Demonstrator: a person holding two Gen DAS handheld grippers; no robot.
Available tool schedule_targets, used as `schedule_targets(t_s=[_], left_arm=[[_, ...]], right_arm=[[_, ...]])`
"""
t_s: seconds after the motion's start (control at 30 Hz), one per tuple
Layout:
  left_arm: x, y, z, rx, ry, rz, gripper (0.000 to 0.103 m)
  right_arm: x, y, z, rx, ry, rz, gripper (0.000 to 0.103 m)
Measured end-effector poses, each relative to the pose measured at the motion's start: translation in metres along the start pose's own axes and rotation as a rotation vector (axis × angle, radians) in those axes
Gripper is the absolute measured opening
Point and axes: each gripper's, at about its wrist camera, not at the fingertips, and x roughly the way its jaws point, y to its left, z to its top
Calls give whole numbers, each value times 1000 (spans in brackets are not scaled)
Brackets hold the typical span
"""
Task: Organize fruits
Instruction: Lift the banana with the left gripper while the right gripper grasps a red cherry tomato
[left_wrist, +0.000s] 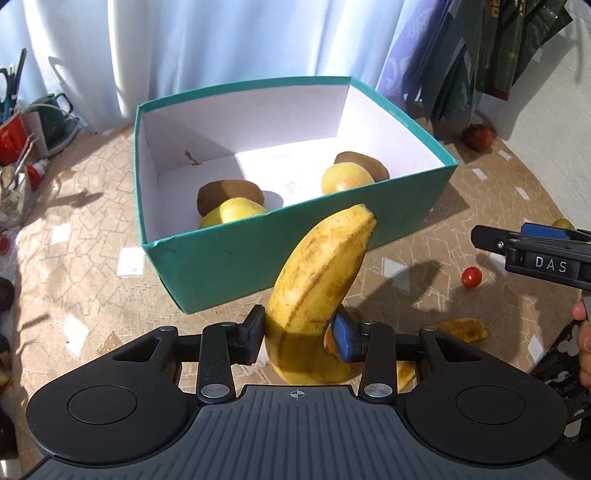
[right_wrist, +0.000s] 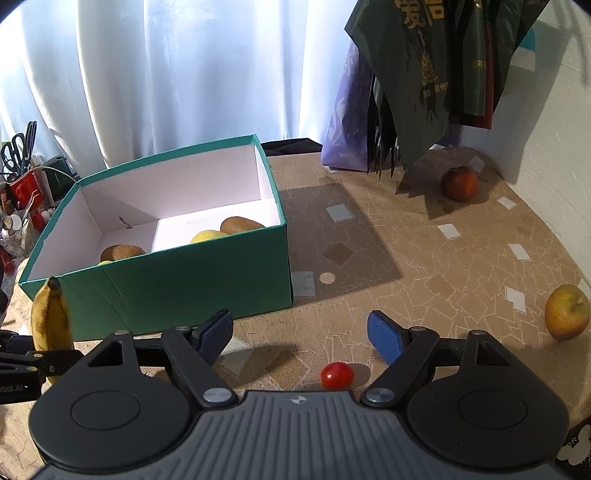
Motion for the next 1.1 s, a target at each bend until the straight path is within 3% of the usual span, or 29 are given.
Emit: schedule_targets(t_s=[0.5,0.77,0.83,0.93,1.1], left_arm=[[-28,2,-1,8,-48,20,42],[-31,1,-1,9,-46,34,42],[-31,1,-2,8,-44,34,42],[-30,1,-2,6,-40,35,42],[-30,1,-1,-2,-37,41,42]], right_arm=[[10,-5,-8,-15,39,-5,80],[27,-11,-17,-26,83,-11,67],[35,-13,-19,-25,106,-8,53],[50,-17,-23,-21,147,-17,41],[61,-22,-28,-17,177,-25,38]])
